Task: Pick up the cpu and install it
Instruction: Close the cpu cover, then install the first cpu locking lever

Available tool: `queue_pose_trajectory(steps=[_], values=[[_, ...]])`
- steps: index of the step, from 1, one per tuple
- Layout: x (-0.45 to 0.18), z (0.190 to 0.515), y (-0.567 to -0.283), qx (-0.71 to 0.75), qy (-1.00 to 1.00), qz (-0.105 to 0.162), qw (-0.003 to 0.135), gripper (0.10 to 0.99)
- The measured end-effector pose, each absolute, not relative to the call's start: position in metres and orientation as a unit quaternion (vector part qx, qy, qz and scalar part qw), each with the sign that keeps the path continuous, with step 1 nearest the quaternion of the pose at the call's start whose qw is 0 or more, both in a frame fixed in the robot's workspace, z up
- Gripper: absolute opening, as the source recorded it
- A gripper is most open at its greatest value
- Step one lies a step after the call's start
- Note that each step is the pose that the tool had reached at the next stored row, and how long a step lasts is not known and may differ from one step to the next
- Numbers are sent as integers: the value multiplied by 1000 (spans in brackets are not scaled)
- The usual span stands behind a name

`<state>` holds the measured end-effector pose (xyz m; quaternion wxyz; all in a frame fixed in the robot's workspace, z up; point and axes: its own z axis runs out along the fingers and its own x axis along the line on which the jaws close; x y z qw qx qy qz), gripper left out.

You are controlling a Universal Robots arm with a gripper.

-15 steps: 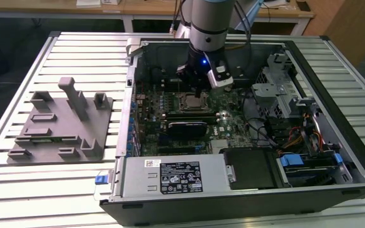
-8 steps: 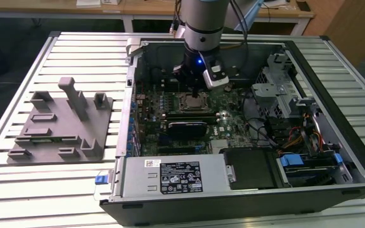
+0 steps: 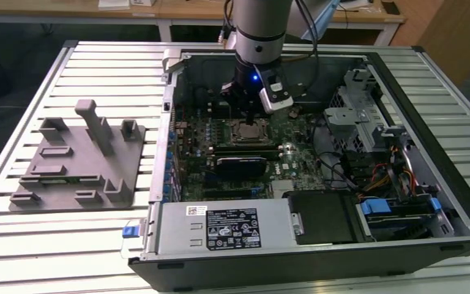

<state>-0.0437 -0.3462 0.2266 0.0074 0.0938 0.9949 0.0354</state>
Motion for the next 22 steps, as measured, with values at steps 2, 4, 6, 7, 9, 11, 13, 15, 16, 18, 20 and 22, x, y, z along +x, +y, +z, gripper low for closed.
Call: queue_pose_trajectory(steps=[2,4,6,7,9,11,13,15,16,18,20,22], values=[[-44,227,-346,94,995,35,7,106],[-44,227,-346,94,995,36,7,106],[-44,227,-346,94,995,36,7,106],[-44,227,-346,94,995,36,7,106],[-44,227,-346,94,995,36,7,106],[-44,227,-346,94,995,36,7,106],[-44,227,-346,94,995,36,7,106],[-44,227,-346,94,995,36,7,106],[-44,227,-346,94,995,36,7,106],[-47,227,-346,94,995,36,7,106],[-51,227,-346,94,995,36,7,106],[-55,227,-346,94,995,36,7,106]])
